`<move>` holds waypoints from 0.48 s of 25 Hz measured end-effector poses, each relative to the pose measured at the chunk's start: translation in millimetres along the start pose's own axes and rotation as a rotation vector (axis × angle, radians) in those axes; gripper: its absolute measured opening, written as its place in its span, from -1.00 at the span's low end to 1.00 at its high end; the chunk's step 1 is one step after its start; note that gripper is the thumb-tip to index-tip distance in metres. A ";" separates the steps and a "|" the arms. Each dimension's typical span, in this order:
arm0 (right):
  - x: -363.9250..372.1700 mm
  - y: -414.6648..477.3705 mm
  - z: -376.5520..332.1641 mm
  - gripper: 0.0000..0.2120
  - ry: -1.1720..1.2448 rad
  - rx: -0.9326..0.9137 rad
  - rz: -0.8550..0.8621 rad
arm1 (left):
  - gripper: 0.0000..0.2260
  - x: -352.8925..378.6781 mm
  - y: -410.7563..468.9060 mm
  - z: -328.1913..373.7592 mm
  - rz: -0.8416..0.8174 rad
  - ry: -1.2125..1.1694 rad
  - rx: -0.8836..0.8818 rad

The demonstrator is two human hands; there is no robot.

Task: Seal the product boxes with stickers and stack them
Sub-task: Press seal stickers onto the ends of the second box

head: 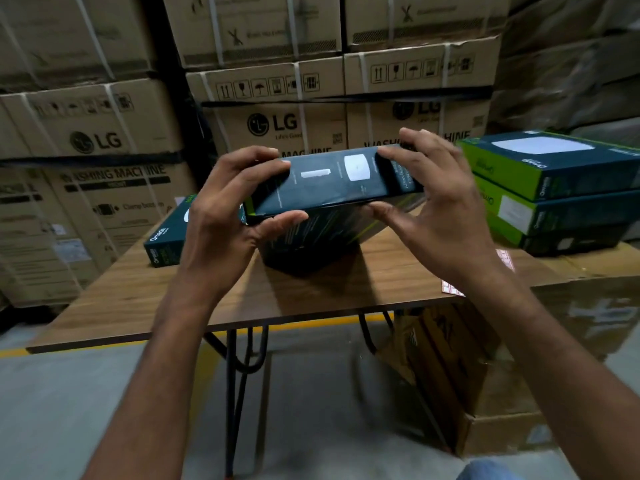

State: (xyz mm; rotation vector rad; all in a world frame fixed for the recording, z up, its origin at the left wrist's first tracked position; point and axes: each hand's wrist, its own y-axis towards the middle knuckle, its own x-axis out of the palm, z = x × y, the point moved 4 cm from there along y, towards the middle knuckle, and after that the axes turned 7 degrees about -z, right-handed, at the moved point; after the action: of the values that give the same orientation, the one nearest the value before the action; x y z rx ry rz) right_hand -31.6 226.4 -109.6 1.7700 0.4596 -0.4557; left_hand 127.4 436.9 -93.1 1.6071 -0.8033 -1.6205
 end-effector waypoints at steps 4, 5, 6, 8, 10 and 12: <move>-3.8 11.9 2.1 -0.41 0.134 0.044 0.144 | -0.58 -3.9 11.5 -0.9 0.093 -0.078 -0.045; -5.9 18.7 0.3 -0.44 0.139 0.031 0.174 | -0.60 -6.6 17.5 -2.0 0.128 -0.098 -0.051; -8.2 26.3 -2.2 -0.47 0.140 0.016 0.202 | -0.64 -9.6 24.2 -3.2 0.164 -0.126 -0.056; -12.5 44.7 -7.5 -0.53 0.136 -0.016 0.241 | -0.71 -15.0 40.1 -6.6 0.220 -0.189 -0.055; -13.9 61.6 -10.4 -0.58 0.114 -0.048 0.240 | -0.76 -15.8 54.0 -10.4 0.244 -0.236 -0.059; -10.6 72.8 -9.1 -0.62 0.095 -0.074 0.221 | -0.79 -13.1 61.4 -17.8 0.257 -0.252 -0.086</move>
State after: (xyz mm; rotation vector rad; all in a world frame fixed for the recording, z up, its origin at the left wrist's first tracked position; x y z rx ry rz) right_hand -1.4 217.7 -42.5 1.7521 0.3373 -0.1980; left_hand 148.3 414.4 -35.5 1.1997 -1.0097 -1.6631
